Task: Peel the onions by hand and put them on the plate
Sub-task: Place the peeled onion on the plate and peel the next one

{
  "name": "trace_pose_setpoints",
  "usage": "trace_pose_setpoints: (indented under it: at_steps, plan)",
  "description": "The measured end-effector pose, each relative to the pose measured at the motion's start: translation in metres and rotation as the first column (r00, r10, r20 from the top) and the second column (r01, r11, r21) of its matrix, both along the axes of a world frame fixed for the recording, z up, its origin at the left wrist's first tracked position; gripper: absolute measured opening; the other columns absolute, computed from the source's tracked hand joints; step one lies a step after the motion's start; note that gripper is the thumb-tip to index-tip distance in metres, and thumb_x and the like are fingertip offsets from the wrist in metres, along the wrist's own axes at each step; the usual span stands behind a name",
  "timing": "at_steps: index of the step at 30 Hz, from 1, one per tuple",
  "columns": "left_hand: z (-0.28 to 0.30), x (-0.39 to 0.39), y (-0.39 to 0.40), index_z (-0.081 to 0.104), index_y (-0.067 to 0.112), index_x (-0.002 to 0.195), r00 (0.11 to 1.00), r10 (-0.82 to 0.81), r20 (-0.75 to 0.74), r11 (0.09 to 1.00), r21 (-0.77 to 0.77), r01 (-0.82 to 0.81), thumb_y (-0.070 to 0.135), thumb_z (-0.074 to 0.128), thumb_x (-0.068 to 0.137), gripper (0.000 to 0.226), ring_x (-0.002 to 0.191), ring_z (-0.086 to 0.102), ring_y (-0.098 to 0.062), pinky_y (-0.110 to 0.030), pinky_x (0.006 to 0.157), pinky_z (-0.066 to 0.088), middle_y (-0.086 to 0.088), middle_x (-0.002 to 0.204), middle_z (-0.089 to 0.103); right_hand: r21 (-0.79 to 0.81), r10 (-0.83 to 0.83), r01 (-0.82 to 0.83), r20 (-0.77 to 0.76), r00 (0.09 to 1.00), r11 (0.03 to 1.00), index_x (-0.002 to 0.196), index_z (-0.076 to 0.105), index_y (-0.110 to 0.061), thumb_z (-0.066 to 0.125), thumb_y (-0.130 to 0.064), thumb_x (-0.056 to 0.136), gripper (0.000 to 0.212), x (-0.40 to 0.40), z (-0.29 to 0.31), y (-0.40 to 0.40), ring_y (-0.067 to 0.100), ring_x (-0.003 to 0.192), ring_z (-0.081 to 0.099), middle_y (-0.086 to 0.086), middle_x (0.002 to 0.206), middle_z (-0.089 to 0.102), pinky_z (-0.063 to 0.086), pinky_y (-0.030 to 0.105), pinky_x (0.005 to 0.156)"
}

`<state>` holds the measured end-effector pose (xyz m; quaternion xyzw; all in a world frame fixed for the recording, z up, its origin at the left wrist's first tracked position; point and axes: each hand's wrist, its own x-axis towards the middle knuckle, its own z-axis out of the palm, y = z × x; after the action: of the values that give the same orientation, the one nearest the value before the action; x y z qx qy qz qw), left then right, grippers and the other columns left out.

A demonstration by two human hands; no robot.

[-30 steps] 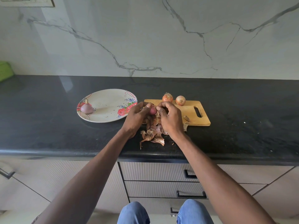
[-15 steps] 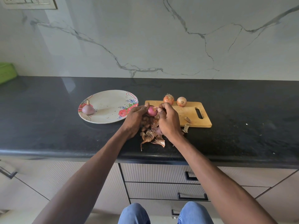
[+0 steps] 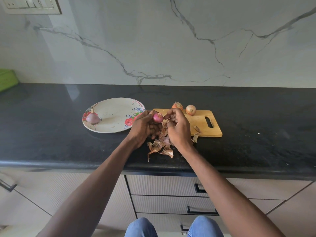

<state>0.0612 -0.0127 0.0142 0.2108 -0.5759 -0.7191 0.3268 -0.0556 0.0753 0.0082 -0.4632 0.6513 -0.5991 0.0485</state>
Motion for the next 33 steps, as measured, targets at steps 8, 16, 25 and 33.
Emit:
trace_pose_setpoints:
  at_steps: [8,16,25,33]
  plan:
    - [-0.002,-0.003,0.001,0.046,0.007,0.113,1.000,0.014,-0.005,0.996,-0.090,-0.014,0.016,0.041,0.108,0.011,0.048,0.053,-0.018,-0.027,0.042,0.046,-0.009,0.072,0.063,-0.029,-0.054,0.054,-0.022,0.998,0.998,0.098,0.076,-0.007,0.079,-0.015,0.082,0.019,-0.004,-0.003,-0.004,0.012,0.090,0.067,0.002,0.098,0.074,0.053,0.020,0.082]
    - [-0.005,-0.002,0.001,0.049,0.006,0.112,1.000,-0.022,-0.010,0.992,-0.123,0.021,0.020,0.057,0.100,0.021,0.064,0.066,-0.025,-0.030,0.055,0.055,-0.014,0.084,0.070,-0.011,-0.088,0.087,-0.125,0.988,0.996,0.089,0.071,-0.007,0.070,-0.005,0.088,0.003,-0.004,-0.005,-0.003,0.008,0.081,0.060,0.000,0.089,0.068,0.044,0.008,0.073]
    - [-0.005,-0.003,0.002,0.051,0.003,0.119,1.000,-0.004,0.019,0.988,-0.155,0.007,0.010,0.059,0.100,0.021,0.065,0.065,-0.021,-0.032,0.057,0.054,-0.008,0.083,0.072,0.009,-0.148,0.165,-0.391,0.909,0.986,0.095,0.053,0.000,0.058,0.000,0.092,0.005,0.002,-0.014,-0.011,0.019,0.073,0.051,0.013,0.086,0.057,0.038,0.027,0.060]
    - [-0.006,-0.003,-0.001,0.060,0.009,0.121,0.999,-0.047,0.019,0.987,-0.155,0.049,0.015,0.048,0.106,0.020,0.071,0.065,-0.024,-0.033,0.067,0.058,-0.011,0.088,0.068,0.003,-0.075,0.079,-0.284,0.956,0.997,0.094,0.053,-0.003,0.058,-0.010,0.096,0.009,-0.002,-0.016,-0.011,0.019,0.074,0.054,0.008,0.085,0.056,0.043,0.025,0.061]
